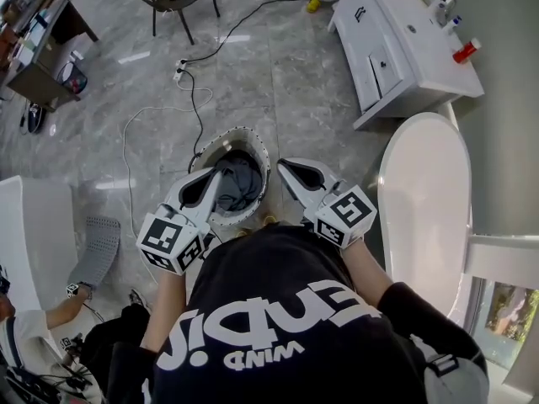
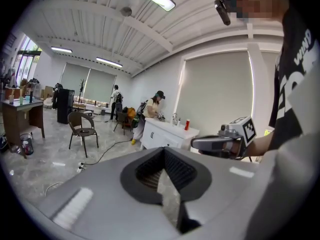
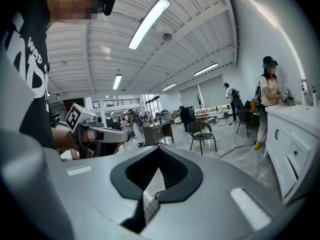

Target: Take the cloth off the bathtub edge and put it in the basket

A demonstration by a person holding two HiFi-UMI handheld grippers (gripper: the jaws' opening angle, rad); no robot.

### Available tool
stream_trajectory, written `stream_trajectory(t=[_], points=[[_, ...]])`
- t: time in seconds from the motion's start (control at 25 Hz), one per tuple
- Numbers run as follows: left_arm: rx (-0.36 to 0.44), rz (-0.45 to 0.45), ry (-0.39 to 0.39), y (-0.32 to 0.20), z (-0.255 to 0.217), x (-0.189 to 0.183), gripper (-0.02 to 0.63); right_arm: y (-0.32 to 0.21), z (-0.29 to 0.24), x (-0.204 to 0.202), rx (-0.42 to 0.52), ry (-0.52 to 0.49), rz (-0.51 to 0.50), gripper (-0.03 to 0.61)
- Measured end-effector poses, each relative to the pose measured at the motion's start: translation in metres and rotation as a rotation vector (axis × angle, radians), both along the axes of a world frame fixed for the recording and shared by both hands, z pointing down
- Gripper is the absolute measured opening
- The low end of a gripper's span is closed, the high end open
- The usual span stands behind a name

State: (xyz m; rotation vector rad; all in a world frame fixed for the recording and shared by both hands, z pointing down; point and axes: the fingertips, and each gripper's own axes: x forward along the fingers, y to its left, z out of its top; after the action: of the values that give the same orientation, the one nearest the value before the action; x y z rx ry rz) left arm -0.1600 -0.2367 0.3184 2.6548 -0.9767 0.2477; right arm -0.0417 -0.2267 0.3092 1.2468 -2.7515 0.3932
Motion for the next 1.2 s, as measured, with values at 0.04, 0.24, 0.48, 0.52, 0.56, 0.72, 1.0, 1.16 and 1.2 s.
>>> stream_trajectory(t=[0.04,0.24,0.48,0.52,0.56,0.72,1.0,1.16,1.2], points=[[0.000,-0.002,0.002,0.000,0.000,0.000,-0.002,0.000,-0.001,0.000,0.002,0.000,0.000,0.009],[-0.001,-0.013,-0.001,0.000,0.002,0.001,-0.002,-0.002,-0.003,0.001,0.011,-0.005,-0.006,0.009],[-0.010,-0.019,-0.003,0.004,0.004,0.003,-0.002,-0.005,-0.006,0.000,0.016,-0.012,-0.015,0.009],[-0.011,-0.020,-0.002,0.005,0.004,0.003,-0.002,-0.004,-0.007,-0.001,0.017,-0.013,-0.018,0.009],[-0.012,-0.021,-0.001,0.006,0.004,0.003,-0.002,-0.003,-0.007,-0.002,0.018,-0.014,-0.023,0.009],[-0.011,-0.023,-0.002,0.010,0.005,0.003,-0.002,0.000,-0.014,-0.007,0.036,-0.035,-0.050,0.009],[-0.013,-0.024,-0.002,0.011,0.006,0.003,-0.002,0.000,-0.021,-0.016,0.057,-0.036,-0.128,0.009],[-0.017,-0.024,-0.002,0.012,0.008,0.002,-0.002,0.001,-0.019,-0.017,0.050,-0.043,-0.125,0.009],[-0.018,-0.025,0.000,0.012,0.009,0.002,-0.002,0.002,-0.018,-0.018,0.048,-0.044,-0.124,0.009]])
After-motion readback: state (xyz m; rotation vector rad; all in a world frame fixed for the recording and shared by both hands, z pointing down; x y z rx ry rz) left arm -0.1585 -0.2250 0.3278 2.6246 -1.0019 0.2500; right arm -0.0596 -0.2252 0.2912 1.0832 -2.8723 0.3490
